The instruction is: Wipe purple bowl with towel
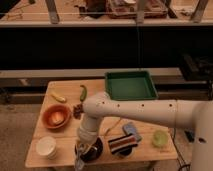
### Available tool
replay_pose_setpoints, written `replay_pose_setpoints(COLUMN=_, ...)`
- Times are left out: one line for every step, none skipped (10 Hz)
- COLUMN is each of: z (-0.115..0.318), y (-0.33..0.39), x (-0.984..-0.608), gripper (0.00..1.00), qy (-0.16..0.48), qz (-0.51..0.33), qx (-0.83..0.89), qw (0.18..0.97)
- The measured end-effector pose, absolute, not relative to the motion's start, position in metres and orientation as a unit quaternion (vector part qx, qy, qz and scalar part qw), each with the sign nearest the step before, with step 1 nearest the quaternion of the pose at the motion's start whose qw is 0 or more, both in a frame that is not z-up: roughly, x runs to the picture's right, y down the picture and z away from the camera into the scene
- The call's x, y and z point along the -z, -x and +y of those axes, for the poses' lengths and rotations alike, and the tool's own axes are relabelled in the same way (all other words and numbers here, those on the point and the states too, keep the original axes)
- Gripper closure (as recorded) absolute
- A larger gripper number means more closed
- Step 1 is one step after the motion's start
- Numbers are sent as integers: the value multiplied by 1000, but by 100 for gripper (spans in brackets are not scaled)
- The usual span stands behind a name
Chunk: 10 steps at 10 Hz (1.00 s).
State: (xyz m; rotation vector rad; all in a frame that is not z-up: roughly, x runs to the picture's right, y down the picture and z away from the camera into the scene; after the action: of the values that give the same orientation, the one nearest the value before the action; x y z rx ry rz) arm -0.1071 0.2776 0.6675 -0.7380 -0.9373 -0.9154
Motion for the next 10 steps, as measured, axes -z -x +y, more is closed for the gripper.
replay_pose_setpoints(z=284, y=92, x=-665, gripper=100, qy=342, qz=-425, qx=406, qw=734)
replay_pose_setpoints(z=287, y=78, x=-664, gripper=100, qy=346, qz=-421, qx=395, qw=740)
replay_pose_setpoints(z=287, y=65, x=-665, gripper=100, qy=348, qz=-415, qx=385, qw=747)
replay_pose_setpoints(z=286, y=47, x=-668, gripper=100, qy=351, qz=-405, qx=373, qw=757)
replay_pose_setpoints(z=279, y=27, x=-675, gripper=100, qy=352, qz=-391, qx=361, qw=770)
replay_pose_setpoints(z=271, y=22, x=-681, gripper=100, qy=347, qz=-385, qx=358, qw=776)
replay_pose_setpoints(z=260, y=17, x=-689, gripper=100, qy=342, qz=-379, qx=359, qw=781)
replay_pose_setpoints(z=254, y=17, x=-692, gripper=100, qy=338, qz=-377, qx=362, qw=783)
replay_pose_setpoints(z=250, y=21, x=-694, gripper=100, qy=335, qz=-377, qx=366, qw=782)
replay_pose_setpoints(z=246, y=32, x=-694, gripper=100, qy=330, qz=-379, qx=375, qw=779)
